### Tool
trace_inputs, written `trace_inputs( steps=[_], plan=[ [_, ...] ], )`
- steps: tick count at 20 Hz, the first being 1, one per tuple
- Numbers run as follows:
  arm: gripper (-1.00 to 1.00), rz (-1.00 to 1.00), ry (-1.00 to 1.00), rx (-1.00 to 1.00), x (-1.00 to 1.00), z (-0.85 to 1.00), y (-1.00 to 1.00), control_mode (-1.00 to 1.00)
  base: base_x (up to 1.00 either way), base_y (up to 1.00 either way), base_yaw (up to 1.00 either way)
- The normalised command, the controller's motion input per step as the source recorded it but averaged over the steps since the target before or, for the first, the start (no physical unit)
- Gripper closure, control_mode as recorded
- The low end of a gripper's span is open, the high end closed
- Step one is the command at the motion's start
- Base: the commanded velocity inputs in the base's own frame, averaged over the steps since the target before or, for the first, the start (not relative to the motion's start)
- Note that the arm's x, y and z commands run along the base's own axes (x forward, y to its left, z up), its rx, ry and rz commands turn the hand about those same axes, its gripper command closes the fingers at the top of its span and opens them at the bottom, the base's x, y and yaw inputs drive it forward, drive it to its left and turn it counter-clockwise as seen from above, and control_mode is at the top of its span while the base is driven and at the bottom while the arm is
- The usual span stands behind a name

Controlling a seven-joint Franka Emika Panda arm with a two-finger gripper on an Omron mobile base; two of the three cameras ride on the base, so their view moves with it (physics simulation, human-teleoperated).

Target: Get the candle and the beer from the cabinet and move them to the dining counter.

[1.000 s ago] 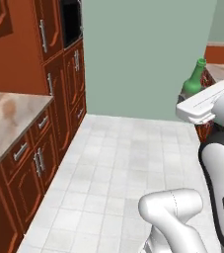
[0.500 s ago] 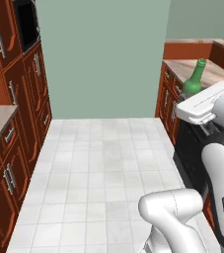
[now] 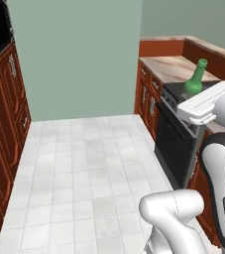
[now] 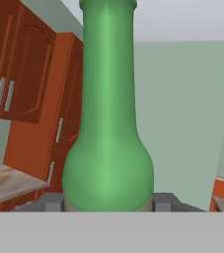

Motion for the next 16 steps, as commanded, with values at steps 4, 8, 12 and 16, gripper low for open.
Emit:
trace_inputs(
  steps=[4, 8, 12, 16],
  plan=[
    [1.0, 0.0, 0.0, 0.0, 0.0, 0.0, 0.0, 1.0, -0.29, -0.53, -0.16],
    [1.0, 0.0, 0.0, 0.0, 0.0, 0.0, 0.0, 1.0, -0.15, -0.68, -0.13],
    [1.0, 0.0, 0.0, 0.0, 0.0, 0.0, 0.0, 1.0, -0.11, -0.73, -0.11],
    [1.0, 0.0, 0.0, 0.0, 0.0, 0.0, 0.0, 1.0, -0.09, -0.79, -0.1]
  ],
)
